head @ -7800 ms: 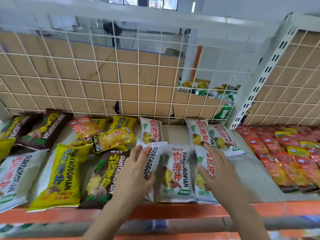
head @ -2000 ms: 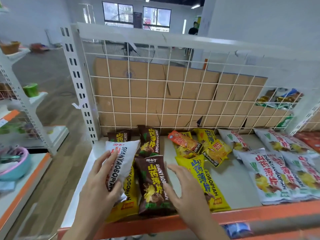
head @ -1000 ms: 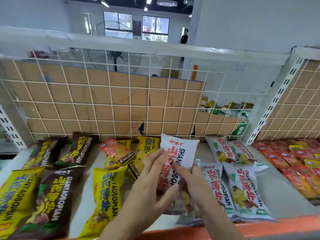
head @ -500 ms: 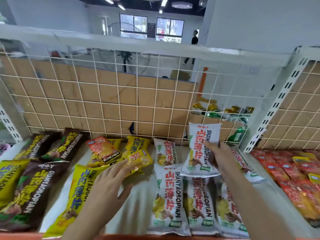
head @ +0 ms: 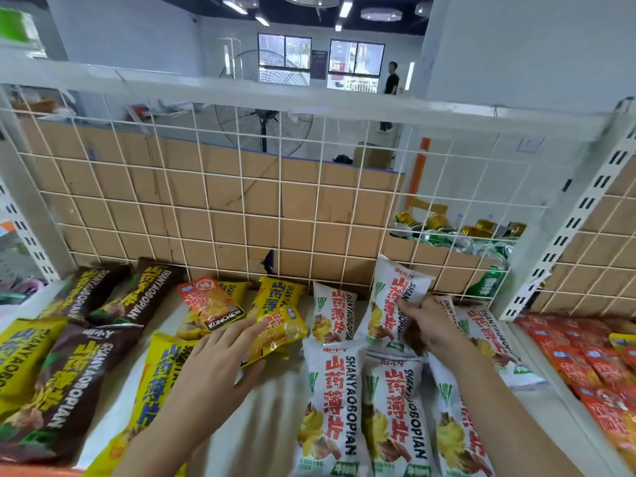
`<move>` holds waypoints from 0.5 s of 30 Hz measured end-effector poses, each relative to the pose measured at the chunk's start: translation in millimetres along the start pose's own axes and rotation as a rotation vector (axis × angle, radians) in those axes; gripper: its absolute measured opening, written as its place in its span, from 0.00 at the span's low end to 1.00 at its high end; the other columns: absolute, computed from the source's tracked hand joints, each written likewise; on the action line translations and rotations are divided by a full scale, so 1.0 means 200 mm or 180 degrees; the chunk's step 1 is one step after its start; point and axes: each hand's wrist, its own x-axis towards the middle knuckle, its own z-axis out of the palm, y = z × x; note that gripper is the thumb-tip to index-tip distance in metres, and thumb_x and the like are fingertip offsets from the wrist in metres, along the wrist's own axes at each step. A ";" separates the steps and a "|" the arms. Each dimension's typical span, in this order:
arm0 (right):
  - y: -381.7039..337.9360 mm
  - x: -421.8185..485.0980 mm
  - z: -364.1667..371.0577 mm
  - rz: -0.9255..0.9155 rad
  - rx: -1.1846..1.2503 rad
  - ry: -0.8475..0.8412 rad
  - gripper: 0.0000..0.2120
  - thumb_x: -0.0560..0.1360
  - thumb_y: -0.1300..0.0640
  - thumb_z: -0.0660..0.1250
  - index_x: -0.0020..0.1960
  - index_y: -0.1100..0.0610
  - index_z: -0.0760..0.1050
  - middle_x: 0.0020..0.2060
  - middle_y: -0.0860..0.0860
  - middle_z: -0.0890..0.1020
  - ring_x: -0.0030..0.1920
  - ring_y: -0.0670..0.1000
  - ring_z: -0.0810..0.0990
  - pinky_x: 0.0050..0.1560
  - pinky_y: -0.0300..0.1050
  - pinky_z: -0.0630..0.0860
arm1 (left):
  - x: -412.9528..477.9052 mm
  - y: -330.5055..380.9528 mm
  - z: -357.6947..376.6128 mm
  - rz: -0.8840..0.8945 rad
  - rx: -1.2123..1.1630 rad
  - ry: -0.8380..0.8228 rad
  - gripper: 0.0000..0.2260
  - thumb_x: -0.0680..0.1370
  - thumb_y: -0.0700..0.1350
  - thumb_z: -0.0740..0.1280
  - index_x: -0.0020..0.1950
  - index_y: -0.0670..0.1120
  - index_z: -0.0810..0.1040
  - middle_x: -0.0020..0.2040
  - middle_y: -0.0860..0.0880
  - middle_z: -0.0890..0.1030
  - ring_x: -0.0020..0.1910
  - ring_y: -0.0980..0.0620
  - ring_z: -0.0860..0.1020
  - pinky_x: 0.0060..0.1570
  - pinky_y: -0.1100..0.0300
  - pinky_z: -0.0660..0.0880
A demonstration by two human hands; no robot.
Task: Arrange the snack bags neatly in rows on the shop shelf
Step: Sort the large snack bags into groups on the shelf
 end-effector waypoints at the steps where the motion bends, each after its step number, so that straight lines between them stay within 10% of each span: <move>1: -0.01 -0.01 0.00 0.0026 -0.0052 -0.0009 0.05 0.77 0.62 0.63 0.51 0.61 0.76 0.45 0.54 0.83 0.45 0.51 0.81 0.42 0.42 0.75 | 0.00 0.00 0.00 -0.0004 -0.0020 0.0004 0.21 0.73 0.57 0.55 0.64 0.54 0.71 0.60 0.56 0.77 0.56 0.56 0.72 0.47 0.56 0.76; 8: 0.01 -0.03 -0.01 0.0124 -0.0923 -0.0240 0.06 0.76 0.62 0.65 0.52 0.60 0.76 0.42 0.52 0.82 0.42 0.50 0.80 0.44 0.43 0.74 | 0.00 0.01 0.04 0.0038 -0.0026 0.0011 0.21 0.73 0.57 0.55 0.64 0.54 0.72 0.59 0.56 0.77 0.56 0.56 0.71 0.47 0.57 0.77; 15: 0.05 -0.04 0.05 -0.0500 -0.2349 0.0599 0.24 0.74 0.55 0.67 0.67 0.61 0.66 0.64 0.58 0.73 0.63 0.58 0.72 0.60 0.47 0.68 | -0.10 0.04 0.08 -0.0040 0.0106 -0.0114 0.21 0.72 0.58 0.55 0.62 0.54 0.73 0.58 0.56 0.78 0.55 0.55 0.74 0.54 0.61 0.66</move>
